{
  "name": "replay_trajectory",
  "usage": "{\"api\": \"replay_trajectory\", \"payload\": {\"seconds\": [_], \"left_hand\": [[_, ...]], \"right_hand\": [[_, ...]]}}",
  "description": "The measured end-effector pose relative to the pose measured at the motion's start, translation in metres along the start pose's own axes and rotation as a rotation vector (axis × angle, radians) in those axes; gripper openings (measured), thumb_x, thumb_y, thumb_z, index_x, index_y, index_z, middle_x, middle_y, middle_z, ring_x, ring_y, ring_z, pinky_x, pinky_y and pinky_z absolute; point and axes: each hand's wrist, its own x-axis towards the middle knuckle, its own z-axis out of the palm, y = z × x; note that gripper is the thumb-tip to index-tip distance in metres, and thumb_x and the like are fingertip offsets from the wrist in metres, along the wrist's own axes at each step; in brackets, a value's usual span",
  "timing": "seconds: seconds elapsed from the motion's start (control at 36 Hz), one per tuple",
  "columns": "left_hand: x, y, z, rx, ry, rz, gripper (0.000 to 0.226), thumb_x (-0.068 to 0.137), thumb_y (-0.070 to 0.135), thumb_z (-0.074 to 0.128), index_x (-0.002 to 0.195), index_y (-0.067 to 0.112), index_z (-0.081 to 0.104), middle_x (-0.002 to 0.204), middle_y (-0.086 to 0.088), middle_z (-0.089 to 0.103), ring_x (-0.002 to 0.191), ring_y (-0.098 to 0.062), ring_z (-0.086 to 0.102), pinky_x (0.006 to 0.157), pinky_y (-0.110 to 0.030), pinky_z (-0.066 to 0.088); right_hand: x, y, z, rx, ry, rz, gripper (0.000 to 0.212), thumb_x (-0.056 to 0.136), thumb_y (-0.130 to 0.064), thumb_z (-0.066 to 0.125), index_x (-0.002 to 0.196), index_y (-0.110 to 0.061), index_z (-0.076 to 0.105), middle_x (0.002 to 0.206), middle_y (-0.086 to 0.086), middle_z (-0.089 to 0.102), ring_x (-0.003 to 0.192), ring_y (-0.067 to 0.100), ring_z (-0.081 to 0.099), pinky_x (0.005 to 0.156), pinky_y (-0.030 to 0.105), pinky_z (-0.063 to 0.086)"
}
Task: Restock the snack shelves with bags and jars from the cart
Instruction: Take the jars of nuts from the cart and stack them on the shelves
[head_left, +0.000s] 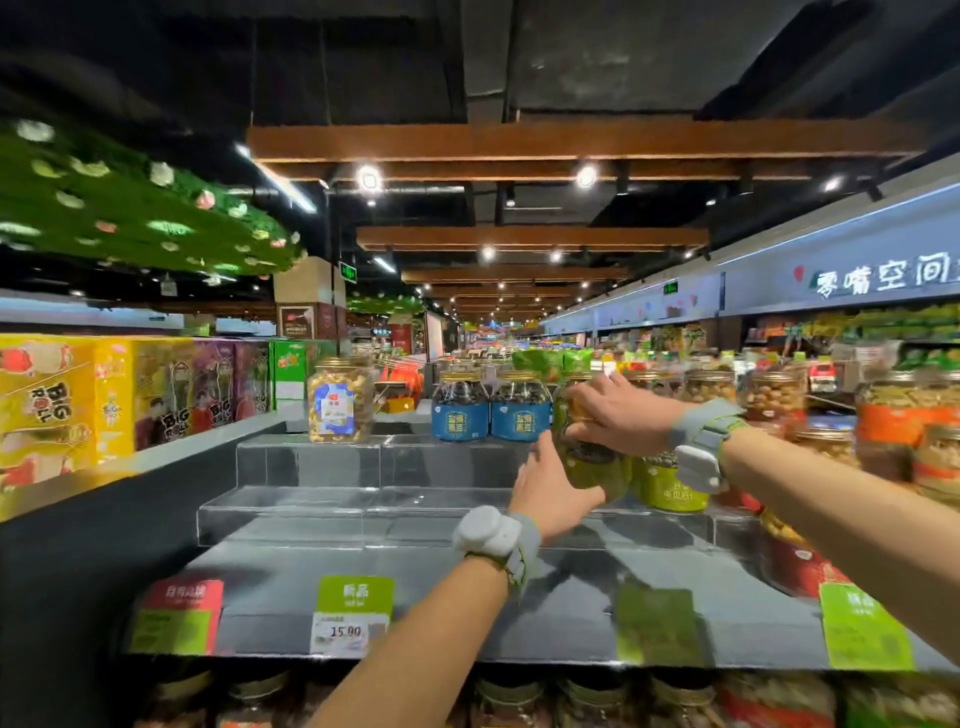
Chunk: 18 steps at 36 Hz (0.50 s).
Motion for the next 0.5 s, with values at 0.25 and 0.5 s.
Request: {"api": "replay_trajectory", "payload": {"seconds": [0.25, 0.5], "left_hand": [[0.032, -0.012, 0.047, 0.047, 0.005, -0.084, 0.112, 0.077, 0.052, 0.075, 0.159, 0.027, 0.003, 0.157, -0.012, 0.038, 0.140, -0.035, 0.041, 0.112, -0.046, 0.038], [0.049, -0.019, 0.057, 0.149, 0.009, -0.105, 0.110, 0.077, 0.053, 0.071, 0.159, 0.026, 0.004, 0.152, -0.011, 0.042, 0.136, -0.035, 0.045, 0.111, -0.046, 0.039]], "right_hand": [[0.018, 0.040, 0.055, 0.066, -0.019, -0.022, 0.063, 0.102, -0.058, 0.033, 0.150, -0.018, 0.028, 0.140, 0.017, 0.039, 0.127, 0.033, 0.034, 0.107, 0.046, 0.034], [0.021, 0.053, 0.052, 0.129, 0.030, -0.033, 0.064, 0.099, -0.066, 0.027, 0.151, -0.028, 0.033, 0.150, 0.010, 0.036, 0.136, 0.030, 0.031, 0.112, 0.047, 0.032]]}}
